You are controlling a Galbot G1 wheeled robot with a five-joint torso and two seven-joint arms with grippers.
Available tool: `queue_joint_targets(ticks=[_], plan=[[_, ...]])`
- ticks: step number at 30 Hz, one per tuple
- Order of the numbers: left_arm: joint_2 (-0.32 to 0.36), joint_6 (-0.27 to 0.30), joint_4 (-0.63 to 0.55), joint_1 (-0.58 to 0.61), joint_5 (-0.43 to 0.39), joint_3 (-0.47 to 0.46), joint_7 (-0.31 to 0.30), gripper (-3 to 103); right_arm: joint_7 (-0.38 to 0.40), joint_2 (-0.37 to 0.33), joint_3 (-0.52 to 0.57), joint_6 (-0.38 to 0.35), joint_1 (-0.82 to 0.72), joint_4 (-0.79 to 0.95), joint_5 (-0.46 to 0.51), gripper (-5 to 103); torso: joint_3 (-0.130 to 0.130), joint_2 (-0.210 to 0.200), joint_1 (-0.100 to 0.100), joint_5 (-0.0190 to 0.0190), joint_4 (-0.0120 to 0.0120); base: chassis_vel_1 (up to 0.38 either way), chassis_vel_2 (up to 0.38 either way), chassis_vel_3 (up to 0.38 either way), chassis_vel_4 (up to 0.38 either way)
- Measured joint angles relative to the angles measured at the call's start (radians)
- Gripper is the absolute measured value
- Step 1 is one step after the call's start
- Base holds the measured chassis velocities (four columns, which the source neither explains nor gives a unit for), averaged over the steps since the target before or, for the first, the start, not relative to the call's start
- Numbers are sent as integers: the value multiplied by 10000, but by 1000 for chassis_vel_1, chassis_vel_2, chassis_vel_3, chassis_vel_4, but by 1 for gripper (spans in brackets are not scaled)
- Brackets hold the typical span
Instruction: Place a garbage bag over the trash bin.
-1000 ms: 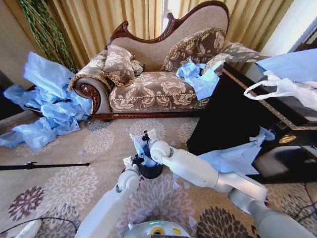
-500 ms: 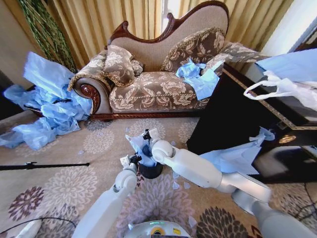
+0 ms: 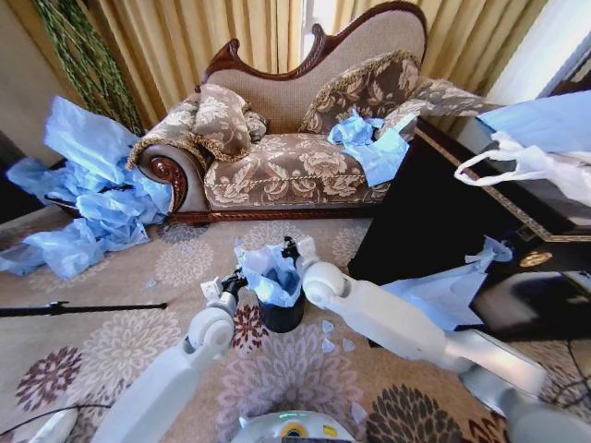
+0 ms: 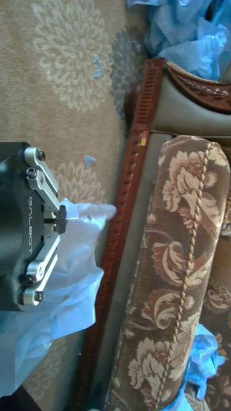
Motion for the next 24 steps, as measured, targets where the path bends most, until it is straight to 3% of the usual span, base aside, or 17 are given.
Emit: queue_joint_targets(ticks=[5,8,10,13,14,16,18,19,21,24], plan=[[376,14,-274,58,-7,-12,23,0,-294,-361,577,-8,-816,122,-145,-3,0,0,0,1,-1,0,0,0,0],[476,21,-356,123,2,29,38,0,-441,-313,1002,10,-1058,347,121,12,1,0,-1,-1,0,0,0,0,0],[476,22,-357,139,7,50,40,0,-396,-248,1074,30,-1046,421,286,12,1,0,0,-1,1,0,0,0,0],[448,29,-355,197,31,92,57,0,-158,-50,1229,-16,-759,665,1244,29,1,0,0,-4,1,0,0,0,0],[448,29,-355,197,31,92,57,0,-158,-50,1229,-16,-759,665,1244,29,1,0,0,-4,1,0,0,0,0],[426,30,-346,215,43,97,71,0,-21,159,1177,-62,-550,593,1616,40,1,0,0,-2,3,0,0,0,0],[422,30,-344,217,46,97,73,0,1,240,1124,-66,-488,504,1664,40,1,0,0,-3,2,0,0,0,0],[416,30,-343,215,50,97,78,0,44,398,1007,-74,-407,352,1745,51,1,0,0,-2,2,0,0,0,0],[411,31,-336,202,52,96,85,0,90,540,908,-85,-356,232,1839,51,1,0,0,0,3,0,0,0,0],[392,27,-324,187,57,81,117,0,170,882,731,-96,-302,-224,1989,67,1,0,0,-1,2,0,0,0,0]])
